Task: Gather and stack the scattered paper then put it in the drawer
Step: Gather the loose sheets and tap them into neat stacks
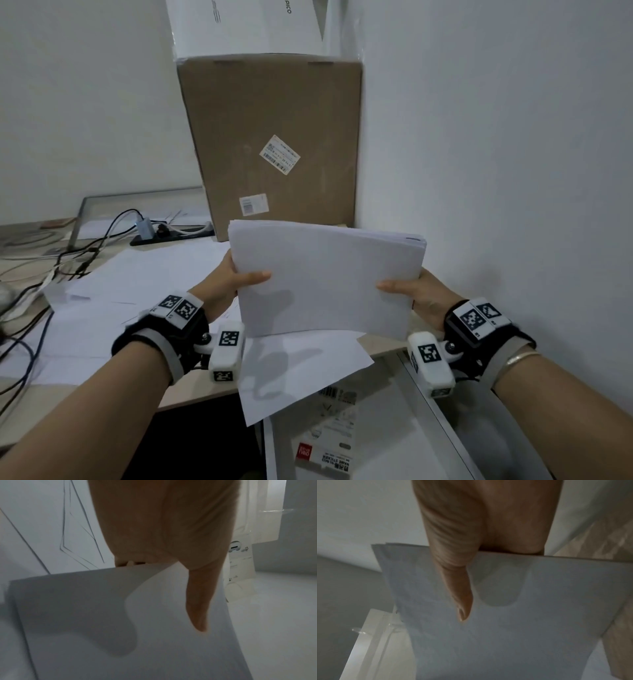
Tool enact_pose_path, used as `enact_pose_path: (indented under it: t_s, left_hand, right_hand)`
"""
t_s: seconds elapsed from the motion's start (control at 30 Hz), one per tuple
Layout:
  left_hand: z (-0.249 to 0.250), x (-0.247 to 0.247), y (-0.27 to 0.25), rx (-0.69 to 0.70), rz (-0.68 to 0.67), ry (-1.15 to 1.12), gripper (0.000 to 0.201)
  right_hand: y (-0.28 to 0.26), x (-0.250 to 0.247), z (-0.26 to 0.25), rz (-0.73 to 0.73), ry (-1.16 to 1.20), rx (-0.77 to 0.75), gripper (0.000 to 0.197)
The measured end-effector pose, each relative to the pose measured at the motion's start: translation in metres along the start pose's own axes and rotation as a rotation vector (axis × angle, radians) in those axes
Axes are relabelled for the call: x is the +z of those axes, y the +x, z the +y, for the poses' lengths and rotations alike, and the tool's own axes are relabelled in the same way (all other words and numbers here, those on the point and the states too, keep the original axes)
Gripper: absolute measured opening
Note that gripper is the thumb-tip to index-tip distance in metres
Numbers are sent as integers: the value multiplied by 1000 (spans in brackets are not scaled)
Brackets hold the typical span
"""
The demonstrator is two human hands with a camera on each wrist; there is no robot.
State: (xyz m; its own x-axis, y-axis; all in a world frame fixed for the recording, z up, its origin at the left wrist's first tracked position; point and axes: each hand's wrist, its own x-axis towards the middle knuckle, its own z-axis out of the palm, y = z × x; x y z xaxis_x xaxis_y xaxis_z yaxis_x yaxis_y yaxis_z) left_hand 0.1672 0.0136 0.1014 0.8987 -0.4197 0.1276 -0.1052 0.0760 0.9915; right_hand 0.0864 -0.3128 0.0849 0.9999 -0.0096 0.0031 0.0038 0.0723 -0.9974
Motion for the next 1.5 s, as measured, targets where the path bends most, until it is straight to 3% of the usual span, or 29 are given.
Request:
enact_pose_path:
  t_s: [0.17, 0.3, 0.4, 0.47, 0.53, 0.6, 0.67, 0.77, 0.8, 0.83, 0.93, 0.97, 1.07, 1.17, 1.3, 1.5]
  left_hand:
    - [-7, -7, 1, -4, 140, -25, 100]
    - [-10, -4, 2, -45, 105, -8, 80]
    - [-12, 3, 1, -77, 105, 0, 87]
    - [-8, 9, 2, -74, 153, -8, 80]
    - [2, 15, 4, -60, 197, -34, 55]
    - [8, 15, 5, -48, 212, -73, 42]
    - [5, 11, 1, -80, 181, -88, 41]
    - [-25, 10, -8, -231, 120, -37, 60]
    - [-34, 10, -9, -274, 144, -32, 59]
    - [-42, 10, -9, -292, 190, -39, 54]
    - [-50, 6, -2, -323, 275, -52, 50]
    - [-50, 6, 1, -326, 293, -47, 50]
    - [-44, 9, 10, -320, 372, -26, 45]
    - [-34, 11, 23, -293, 431, -21, 33]
    - [-27, 2, 34, -302, 525, 14, 11]
    - [-40, -9, 20, -378, 488, 19, 12]
  right_hand:
    - [0, -6, 4, 97, 4, -21, 41]
    - [-4, -5, 9, 37, -29, 25, 43]
    - [-2, 1, 12, 74, -50, 50, 50]
    - [2, 7, 5, 162, -80, 12, 32]
    - [7, 12, -5, 223, -84, -38, 15]
    - [8, 14, -12, 226, -52, -63, 11]
    - [9, 14, -5, 173, -53, -12, 24]
    - [6, 10, 25, 48, -107, 171, 88]
    - [6, 8, 34, 17, -116, 217, 100]
    - [6, 7, 41, 8, -130, 247, 99]
    - [4, 10, 45, 92, -234, 238, 43]
    - [5, 10, 46, 121, -297, 216, 33]
    - [5, 13, 38, 156, -338, 203, 30]
    - [5, 14, 30, 153, -59, 224, 26]
    - [6, 14, 25, 278, 160, 223, 7]
    - [43, 18, 19, 365, 336, 326, 24]
